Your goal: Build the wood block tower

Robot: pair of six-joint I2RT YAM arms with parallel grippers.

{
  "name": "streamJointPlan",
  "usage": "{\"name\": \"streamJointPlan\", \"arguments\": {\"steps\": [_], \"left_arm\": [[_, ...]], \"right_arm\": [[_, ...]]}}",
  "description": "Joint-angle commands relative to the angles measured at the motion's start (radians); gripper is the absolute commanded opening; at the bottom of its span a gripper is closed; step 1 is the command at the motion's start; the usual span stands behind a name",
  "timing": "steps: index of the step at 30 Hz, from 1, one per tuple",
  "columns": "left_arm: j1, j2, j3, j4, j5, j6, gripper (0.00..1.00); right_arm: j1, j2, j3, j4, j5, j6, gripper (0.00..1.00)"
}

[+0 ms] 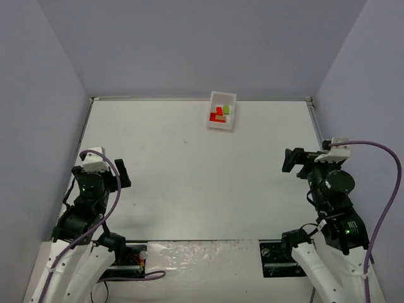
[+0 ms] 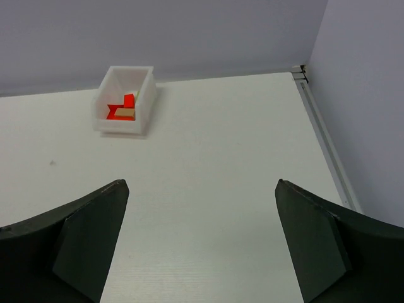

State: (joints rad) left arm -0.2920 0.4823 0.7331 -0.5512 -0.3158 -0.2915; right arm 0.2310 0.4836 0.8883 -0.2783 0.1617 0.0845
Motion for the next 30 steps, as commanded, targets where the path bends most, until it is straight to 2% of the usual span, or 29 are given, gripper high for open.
{"name": "streamJointPlan", "arguments": {"steps": [1, 6, 10, 17, 21, 27, 30], "left_arm": [[0.008, 0.036, 0.055, 0.082, 0.014, -0.033, 0.97], [0.008, 0.067, 0.056, 0.080, 0.014, -0.054, 0.97], [0.008, 0.109, 0.075, 0.058, 0.025, -0.097, 0.97], [0.008, 0.157, 0.077, -0.002, 0.132, -0.206, 0.97], [0.008, 0.163, 0.075, -0.039, 0.130, -0.228, 0.97], [0.008, 0.144, 0.071, -0.090, 0.117, -0.219, 0.97], [0.008, 0.117, 0.062, -0.106, 0.110, -0.225, 0.97]], "right_arm": [[0.007, 0.088, 0.037, 0.107, 0.020, 0.028, 1.00], [0.007, 0.236, 0.045, 0.224, -0.044, 0.128, 1.00], [0.007, 0.469, 0.118, 0.297, -0.060, 0.188, 1.00], [0.008, 0.993, 0.464, 0.314, -0.016, 0.228, 1.00], [0.005, 1.256, 0.650, 0.312, -0.044, 0.237, 1.00], [0.010, 1.548, 0.913, 0.310, -0.045, 0.273, 1.00], [0.011, 1.676, 1.004, 0.311, -0.052, 0.276, 0.95]]}}
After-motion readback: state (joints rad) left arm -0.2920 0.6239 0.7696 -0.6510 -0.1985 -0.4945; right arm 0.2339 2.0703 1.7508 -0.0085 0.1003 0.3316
